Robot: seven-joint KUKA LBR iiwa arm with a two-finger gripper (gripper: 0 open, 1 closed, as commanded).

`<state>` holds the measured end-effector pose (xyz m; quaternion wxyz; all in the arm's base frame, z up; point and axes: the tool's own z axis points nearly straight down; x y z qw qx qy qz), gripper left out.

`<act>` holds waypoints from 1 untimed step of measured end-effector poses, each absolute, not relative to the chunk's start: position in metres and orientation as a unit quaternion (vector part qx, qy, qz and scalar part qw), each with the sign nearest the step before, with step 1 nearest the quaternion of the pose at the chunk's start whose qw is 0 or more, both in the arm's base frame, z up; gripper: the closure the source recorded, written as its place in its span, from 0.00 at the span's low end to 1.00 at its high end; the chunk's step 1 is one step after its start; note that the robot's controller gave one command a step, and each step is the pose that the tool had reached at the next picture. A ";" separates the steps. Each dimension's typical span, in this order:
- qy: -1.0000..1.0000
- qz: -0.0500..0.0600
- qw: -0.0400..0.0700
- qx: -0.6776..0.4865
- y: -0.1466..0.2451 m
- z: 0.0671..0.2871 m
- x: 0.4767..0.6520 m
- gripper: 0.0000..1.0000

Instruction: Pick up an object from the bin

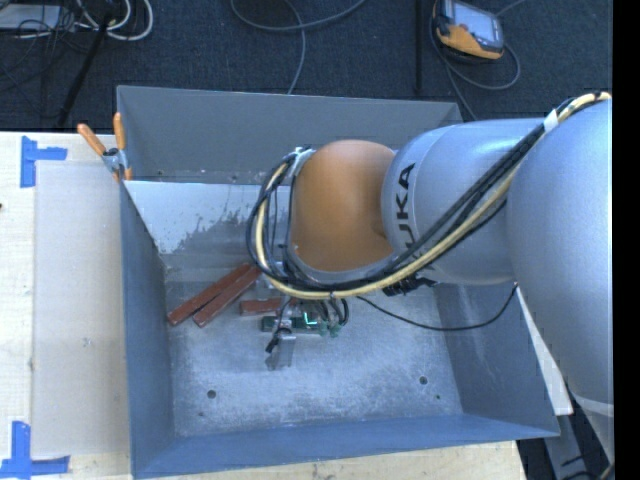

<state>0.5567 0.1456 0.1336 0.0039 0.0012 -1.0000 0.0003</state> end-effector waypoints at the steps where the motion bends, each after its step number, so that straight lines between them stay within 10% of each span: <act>1: -0.999 0.002 0.002 0.043 0.063 0.066 0.591 0.00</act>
Offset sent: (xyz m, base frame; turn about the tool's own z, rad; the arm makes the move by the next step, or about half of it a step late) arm 0.0350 -0.0773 -0.0636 -0.0896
